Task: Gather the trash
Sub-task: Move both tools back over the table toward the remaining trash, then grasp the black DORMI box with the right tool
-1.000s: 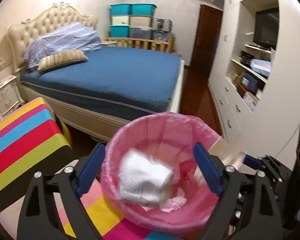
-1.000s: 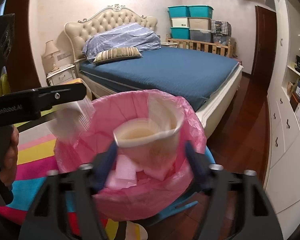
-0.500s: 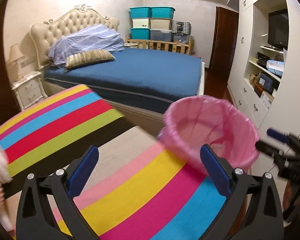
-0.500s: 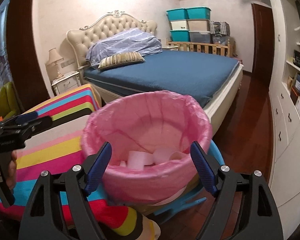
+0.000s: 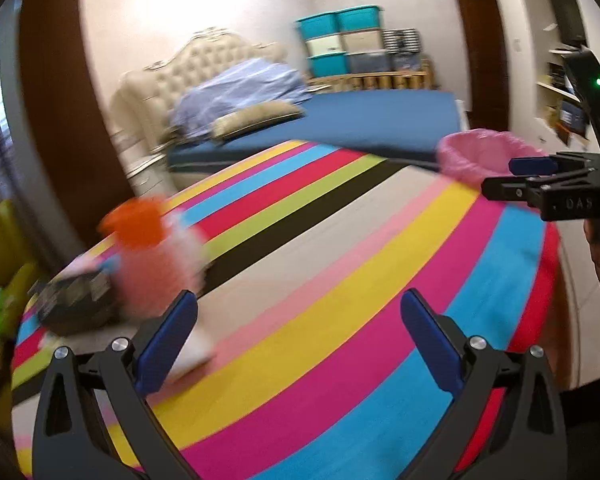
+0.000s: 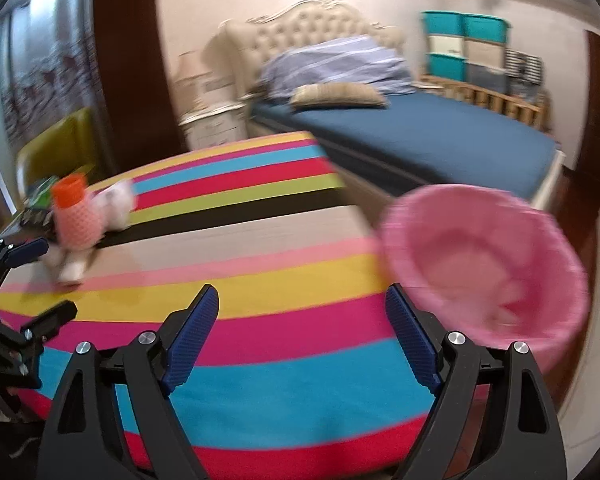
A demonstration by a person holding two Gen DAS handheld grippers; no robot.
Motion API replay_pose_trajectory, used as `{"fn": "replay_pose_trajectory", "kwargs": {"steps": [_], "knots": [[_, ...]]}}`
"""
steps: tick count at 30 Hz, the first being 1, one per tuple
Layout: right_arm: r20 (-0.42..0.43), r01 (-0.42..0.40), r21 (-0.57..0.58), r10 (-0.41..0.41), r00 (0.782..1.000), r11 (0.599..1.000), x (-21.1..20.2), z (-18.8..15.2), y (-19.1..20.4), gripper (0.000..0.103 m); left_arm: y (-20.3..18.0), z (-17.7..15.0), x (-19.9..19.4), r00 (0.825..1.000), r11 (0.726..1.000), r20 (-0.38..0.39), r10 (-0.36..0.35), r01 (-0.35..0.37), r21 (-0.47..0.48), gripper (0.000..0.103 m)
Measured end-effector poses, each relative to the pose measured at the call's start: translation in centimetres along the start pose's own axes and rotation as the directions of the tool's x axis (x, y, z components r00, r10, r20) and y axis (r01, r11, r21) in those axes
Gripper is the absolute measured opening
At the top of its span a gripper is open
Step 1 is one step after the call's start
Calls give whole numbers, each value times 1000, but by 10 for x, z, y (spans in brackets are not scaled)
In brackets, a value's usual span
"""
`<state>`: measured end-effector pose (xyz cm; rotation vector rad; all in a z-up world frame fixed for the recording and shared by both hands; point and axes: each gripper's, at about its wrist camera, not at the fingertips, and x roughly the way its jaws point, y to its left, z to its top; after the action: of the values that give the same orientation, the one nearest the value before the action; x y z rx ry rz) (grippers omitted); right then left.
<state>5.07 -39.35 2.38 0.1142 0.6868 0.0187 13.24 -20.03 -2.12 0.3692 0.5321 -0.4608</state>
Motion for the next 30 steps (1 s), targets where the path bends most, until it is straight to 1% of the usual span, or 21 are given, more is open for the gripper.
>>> {"fn": "replay_pose_trajectory", "kwargs": {"steps": [3,4,6,7,9,10,12,14,16,18,21,23,25,27,28,30], "knots": [[-7,-54,-47,54,999,997,10,2,44,81,38,-32,-21,994,993,-16,112,-112,-37,98],[-9,-70,-67,69,998,995,13,3,60,81,52,-43,-28,987,986,-26,156,-157,-54,98],[-7,-108,-118,108,994,987,18,5,95,81,78,-60,-40,975,971,-50,216,-220,-97,98],[-5,-119,-136,120,993,983,19,5,107,81,95,-72,-47,965,956,-68,255,-262,-131,98],[-10,-151,-184,151,988,971,22,5,134,81,116,-83,-54,951,937,-92,296,-308,-165,98],[-16,-167,-210,168,986,963,24,6,148,81,131,-93,-58,940,922,-114,321,-338,-188,98],[-12,-192,-274,196,981,942,26,11,176,81,149,-102,-62,928,903,-141,344,-368,-220,98],[-3,-207,-340,219,976,917,29,16,204,80,173,-114,-68,919,880,-173,355,-391,-271,98],[-1,-225,-383,243,970,896,31,23,226,79,194,-122,-71,901,848,-198,386,-431,-307,98],[-2,-245,-418,269,963,875,33,29,247,79,208,-128,-73,884,825,-218,413,-464,-321,98],[-5,-261,-441,289,957,859,40,40,271,79,227,-136,-73,874,808,-237,424,-483,-338,98],[-23,-281,-445,302,953,850,47,47,285,79,241,-142,-68,868,795,-271,416,-492,-356,98],[-29,-287,-463,310,950,839,52,56,297,79,254,-146,-68,873,786,-289,393,-482,-387,98],[-24,-288,-501,319,947,816,53,63,310,79,270,-154,-67,886,772,-314,341,-455,-444,98],[-14,-279,-527,320,947,803,52,67,317,79,273,-156,-64,888,765,-329,322,-449,-463,98],[-23,-288,-552,331,943,782,55,73,326,79,282,-163,-54,889,746,-374,264,-434,-505,98]]}}
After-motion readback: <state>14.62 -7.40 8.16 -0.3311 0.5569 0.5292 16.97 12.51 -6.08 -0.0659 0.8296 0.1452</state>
